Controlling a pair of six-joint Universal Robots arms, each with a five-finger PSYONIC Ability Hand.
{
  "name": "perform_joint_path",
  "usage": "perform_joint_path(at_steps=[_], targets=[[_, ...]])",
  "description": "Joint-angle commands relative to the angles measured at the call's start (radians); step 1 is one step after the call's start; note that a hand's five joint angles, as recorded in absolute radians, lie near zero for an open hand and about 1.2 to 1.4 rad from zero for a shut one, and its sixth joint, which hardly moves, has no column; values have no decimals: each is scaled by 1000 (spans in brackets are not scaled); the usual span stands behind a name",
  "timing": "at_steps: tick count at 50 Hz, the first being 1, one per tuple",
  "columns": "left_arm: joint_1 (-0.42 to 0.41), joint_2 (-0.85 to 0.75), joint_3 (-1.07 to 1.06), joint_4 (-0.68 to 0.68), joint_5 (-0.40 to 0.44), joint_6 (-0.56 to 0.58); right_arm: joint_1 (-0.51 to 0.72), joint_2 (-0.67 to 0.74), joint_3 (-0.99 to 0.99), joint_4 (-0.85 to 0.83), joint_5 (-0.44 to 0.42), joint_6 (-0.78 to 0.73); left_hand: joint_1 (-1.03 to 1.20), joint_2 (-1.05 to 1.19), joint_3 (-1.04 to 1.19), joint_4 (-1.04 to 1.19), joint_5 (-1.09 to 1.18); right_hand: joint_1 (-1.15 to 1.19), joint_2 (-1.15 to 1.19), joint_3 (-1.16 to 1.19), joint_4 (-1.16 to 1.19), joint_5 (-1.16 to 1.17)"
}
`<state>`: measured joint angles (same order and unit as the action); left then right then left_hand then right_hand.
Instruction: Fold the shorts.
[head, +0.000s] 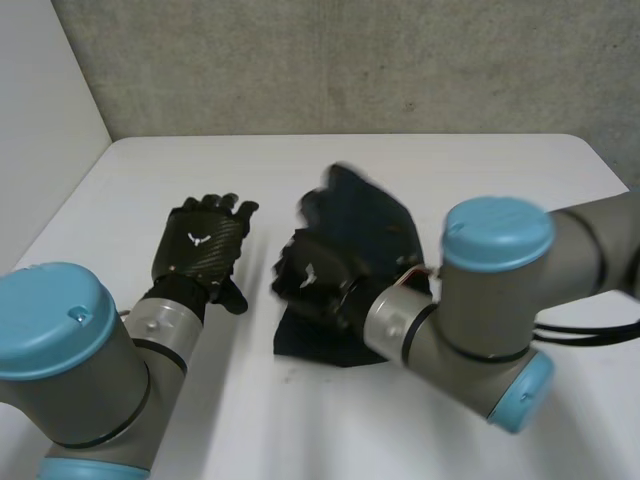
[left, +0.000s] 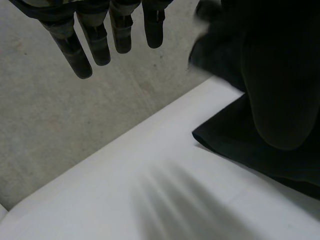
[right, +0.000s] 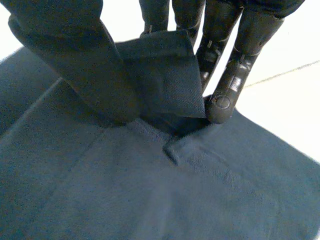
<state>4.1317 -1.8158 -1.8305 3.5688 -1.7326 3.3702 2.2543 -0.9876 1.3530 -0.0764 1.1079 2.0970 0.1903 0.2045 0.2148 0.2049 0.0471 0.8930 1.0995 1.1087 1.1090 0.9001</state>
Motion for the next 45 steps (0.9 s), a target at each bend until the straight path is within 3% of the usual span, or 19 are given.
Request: perform_joint_path(at_steps=[1,2,4,5,10,13,16,22,26,30,38,45], targets=[[35,23,48,7,8,-2,4,6,-5,43,-3,63,-12,-26,-37,-27,-43,-718,-925,-934,-934,-900],[39,23,62,7,13,-3,1,0,-6,43,1,89,-12,-26,-36,-27,-43,-718,-925,-934,-934,-900],[51,20,103,7,18,-6,-50,-66,-20,41,41,341,-12,-26,-36,-27,-43,-718,-925,-934,-934,-900],[51,20,121,7,19,-6,-58,-77,-21,41,47,380,-9,-23,-34,-24,-40,-718,-925,-934,-934,-900],[30,-40,232,-2,24,-6,-145,-163,-41,46,102,856,-3,-17,-28,-18,-35,-718,-925,-934,-934,-900],[-22,-111,306,-19,59,-11,-177,-145,-55,50,108,992,8,-6,-16,-6,-23,-718,-925,-934,-934,-900],[-83,-193,397,-77,109,-14,-203,-105,-63,66,119,986,32,18,7,17,1,-718,-925,-934,-934,-900],[-107,-376,534,-203,122,-23,-242,25,-103,107,193,893,44,29,19,29,12,-718,-925,-934,-934,-900],[-107,-499,614,-312,102,-26,-245,113,-117,110,239,828,67,53,43,53,36,-718,-925,-934,-934,-900],[-97,-576,671,-413,26,-17,-245,176,-133,118,250,773,76,62,52,61,45,-718,-925,-934,-934,-900],[-100,-544,666,-475,-12,-15,-249,147,-160,196,257,707,67,53,43,53,36,-718,-925,-934,-934,-900],[-93,-262,623,-473,-5,-21,-245,-87,-91,112,259,741,17,3,-7,3,-14,-718,-925,-934,-934,-900]])
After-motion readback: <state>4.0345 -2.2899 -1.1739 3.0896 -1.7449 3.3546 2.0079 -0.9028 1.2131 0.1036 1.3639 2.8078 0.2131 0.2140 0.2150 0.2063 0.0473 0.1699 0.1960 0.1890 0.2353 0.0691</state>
